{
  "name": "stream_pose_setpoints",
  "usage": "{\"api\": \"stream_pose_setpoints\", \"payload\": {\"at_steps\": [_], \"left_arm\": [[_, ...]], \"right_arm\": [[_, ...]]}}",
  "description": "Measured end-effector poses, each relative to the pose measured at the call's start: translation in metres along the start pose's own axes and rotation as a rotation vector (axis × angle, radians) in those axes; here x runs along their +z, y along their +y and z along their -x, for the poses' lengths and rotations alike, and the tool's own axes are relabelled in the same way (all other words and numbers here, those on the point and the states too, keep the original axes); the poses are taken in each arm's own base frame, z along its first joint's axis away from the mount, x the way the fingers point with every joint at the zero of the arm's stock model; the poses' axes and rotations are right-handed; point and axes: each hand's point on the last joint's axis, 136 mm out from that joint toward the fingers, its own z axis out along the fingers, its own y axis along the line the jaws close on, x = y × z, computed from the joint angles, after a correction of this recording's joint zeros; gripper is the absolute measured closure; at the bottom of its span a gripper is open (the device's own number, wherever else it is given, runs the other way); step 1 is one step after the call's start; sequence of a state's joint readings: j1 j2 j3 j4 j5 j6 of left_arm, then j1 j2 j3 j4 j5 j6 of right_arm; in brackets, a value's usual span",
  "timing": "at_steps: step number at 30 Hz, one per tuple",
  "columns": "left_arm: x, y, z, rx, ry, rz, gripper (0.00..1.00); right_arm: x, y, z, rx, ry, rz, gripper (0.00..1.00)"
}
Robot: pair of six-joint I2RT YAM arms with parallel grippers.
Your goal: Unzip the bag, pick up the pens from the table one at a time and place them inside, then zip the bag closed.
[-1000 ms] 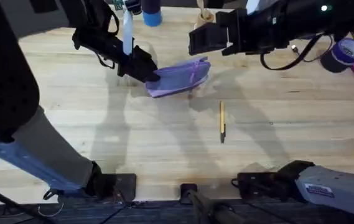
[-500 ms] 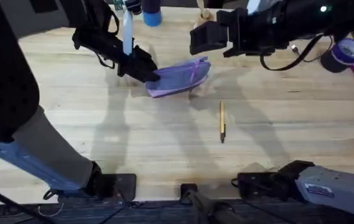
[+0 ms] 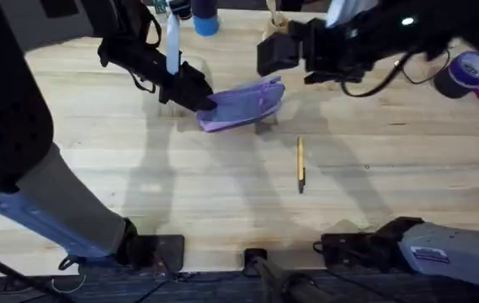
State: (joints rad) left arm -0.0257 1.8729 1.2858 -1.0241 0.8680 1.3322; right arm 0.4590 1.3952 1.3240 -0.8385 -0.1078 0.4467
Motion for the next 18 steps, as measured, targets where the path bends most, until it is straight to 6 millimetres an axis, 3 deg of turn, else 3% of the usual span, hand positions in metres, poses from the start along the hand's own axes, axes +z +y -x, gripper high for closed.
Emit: {"api": "stream_pose_setpoints", "payload": {"at_steps": [8,18], "left_arm": [[0.0,0.0,0.0,0.0,0.0,0.0,0.959],[0.0,0.0,0.0,0.0,0.0,0.0,0.958]], "right_arm": [[0.041,0.011,-0.006,-0.016,0.059,-0.005,0.006],[0.079,0.007,-0.008,0.033,0.101,-0.035,0.006]]}}
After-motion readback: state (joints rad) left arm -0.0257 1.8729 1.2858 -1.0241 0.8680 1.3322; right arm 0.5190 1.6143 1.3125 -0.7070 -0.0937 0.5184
